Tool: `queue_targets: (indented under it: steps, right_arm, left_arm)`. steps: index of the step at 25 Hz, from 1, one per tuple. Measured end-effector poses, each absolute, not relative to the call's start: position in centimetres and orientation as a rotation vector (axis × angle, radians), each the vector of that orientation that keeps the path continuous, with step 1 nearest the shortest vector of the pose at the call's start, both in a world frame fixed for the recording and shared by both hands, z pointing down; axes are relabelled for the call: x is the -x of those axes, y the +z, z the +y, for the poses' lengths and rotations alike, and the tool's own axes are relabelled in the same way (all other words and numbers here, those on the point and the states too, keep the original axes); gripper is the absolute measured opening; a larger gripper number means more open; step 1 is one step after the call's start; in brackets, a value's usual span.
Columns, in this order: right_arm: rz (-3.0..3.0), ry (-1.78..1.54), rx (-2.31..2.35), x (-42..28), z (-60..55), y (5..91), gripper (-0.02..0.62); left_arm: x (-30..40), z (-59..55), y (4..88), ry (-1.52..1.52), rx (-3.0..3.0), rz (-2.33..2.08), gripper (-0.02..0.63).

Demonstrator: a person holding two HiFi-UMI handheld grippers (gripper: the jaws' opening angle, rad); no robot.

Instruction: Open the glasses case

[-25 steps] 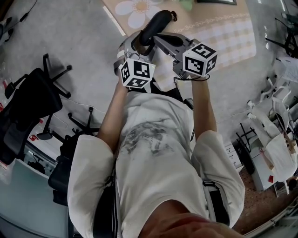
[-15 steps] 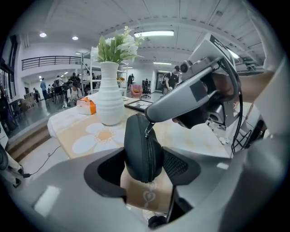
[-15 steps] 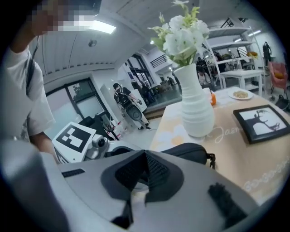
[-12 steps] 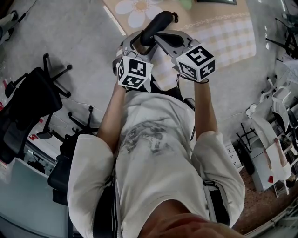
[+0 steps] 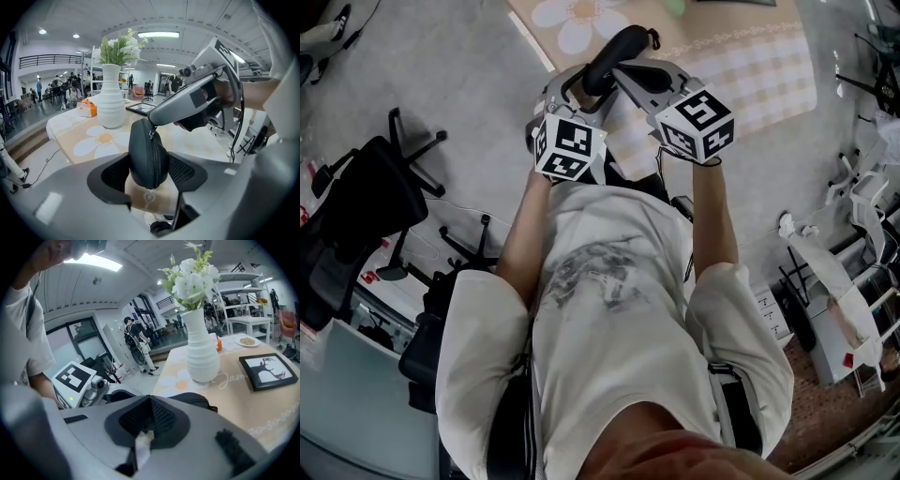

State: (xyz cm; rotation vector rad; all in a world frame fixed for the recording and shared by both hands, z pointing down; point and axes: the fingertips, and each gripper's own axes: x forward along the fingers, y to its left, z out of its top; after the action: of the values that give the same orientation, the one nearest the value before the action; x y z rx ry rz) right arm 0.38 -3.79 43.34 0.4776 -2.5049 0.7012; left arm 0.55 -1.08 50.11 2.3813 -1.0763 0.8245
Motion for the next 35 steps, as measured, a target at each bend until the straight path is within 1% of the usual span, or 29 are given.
queue_targets:
  steps: [5, 9, 14, 20, 21, 22, 23, 27, 33, 34, 35]
  right_arm:
    - [-2.497, 0.696, -0.483, 0.6, -2.9, 43.8, 0.015]
    - [-2.488, 0.696, -0.497, -0.8, -4.0, 43.7, 0.014]
    - [-2.499, 0.717, -0.472, -0.2, -3.0, 43.7, 0.014]
    - [-2.531, 0.586, -0.339, 0.9, -1.0, 43.5, 0.017]
    - [-2.530, 0.571, -0.316, 1.3, -0.6, 43.6, 0.029]
    - [-2.527, 0.557, -0.295, 1.5, -0.3, 43.7, 0.085]
    - [-2.523, 0.541, -0.277, 1.6, -0.2, 43.8, 0.102]
    - [-2.518, 0.482, -0.229, 0.1, -1.6, 43.8, 0.122]
    - [-2.515, 0.430, -0.163, -3.2, -4.6, 44.0, 0.124]
    - [-2.509, 0.410, -0.165, -3.7, -5.0, 44.1, 0.121]
    - [-2.500, 0.387, -0.170, -3.9, -5.2, 44.2, 0.094]
  left_arm:
    - [0.6, 0.3, 50.3, 0.812, -2.383, -1.065, 0.265]
    - [-0.8, -0.5, 50.0, 0.817, -2.386, -1.051, 0.265]
    - [1.3, 1.4, 50.8, 0.778, -2.350, -1.052, 0.264]
    - [1.4, 1.5, 50.7, 0.781, -2.346, -1.056, 0.264]
    - [1.5, 1.5, 50.7, 0.781, -2.347, -1.055, 0.264]
    - [1.5, 1.6, 50.7, 0.781, -2.347, -1.054, 0.264]
    - [1.4, 1.5, 50.7, 0.782, -2.347, -1.054, 0.264]
    - [-0.5, 0.0, 50.2, 0.791, -2.346, -1.047, 0.264]
    - [-4.0, -3.0, 50.3, 0.827, -2.338, -1.017, 0.264]
    - [-4.5, -3.3, 50.3, 0.838, -2.338, -1.014, 0.264]
    - [-4.7, -3.5, 50.3, 0.847, -2.339, -1.013, 0.264]
